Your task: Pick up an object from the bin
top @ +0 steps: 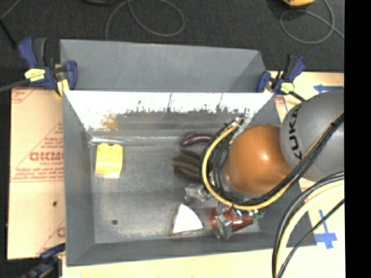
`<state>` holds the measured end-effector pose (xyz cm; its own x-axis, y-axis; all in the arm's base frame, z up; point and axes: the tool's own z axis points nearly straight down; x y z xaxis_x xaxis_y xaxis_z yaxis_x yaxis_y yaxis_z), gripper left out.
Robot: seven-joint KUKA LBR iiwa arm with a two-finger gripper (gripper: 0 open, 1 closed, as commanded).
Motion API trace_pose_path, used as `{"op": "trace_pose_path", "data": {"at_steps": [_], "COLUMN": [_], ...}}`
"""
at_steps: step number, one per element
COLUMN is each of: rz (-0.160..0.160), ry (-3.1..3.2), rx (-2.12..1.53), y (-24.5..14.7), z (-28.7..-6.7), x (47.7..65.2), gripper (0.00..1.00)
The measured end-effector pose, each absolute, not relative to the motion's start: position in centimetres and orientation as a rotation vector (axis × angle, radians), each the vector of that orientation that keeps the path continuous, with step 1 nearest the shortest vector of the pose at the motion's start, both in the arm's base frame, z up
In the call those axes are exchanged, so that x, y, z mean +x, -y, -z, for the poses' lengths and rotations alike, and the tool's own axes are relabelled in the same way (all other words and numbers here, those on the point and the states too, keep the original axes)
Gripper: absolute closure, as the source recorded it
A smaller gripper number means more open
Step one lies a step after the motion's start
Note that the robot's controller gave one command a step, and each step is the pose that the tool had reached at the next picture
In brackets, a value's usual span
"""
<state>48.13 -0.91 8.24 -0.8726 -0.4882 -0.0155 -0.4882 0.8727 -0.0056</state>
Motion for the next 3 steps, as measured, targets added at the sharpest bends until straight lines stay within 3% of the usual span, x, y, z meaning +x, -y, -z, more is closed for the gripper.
{"op": "trace_pose_path", "data": {"at_steps": [1, 2, 3], "rz": [-0.004, 0.0, 0.001], "ry": [-3.105, -3.08, -2.997], "rx": [-0.356, -0.527, -0.885], "y": [1.6, 3.6, 6.2], "z": [-9.1, -9.9, -12.1], "x": [48.4, 49.1, 49.3], "gripper": [0.0, 0.0, 0.0]}}
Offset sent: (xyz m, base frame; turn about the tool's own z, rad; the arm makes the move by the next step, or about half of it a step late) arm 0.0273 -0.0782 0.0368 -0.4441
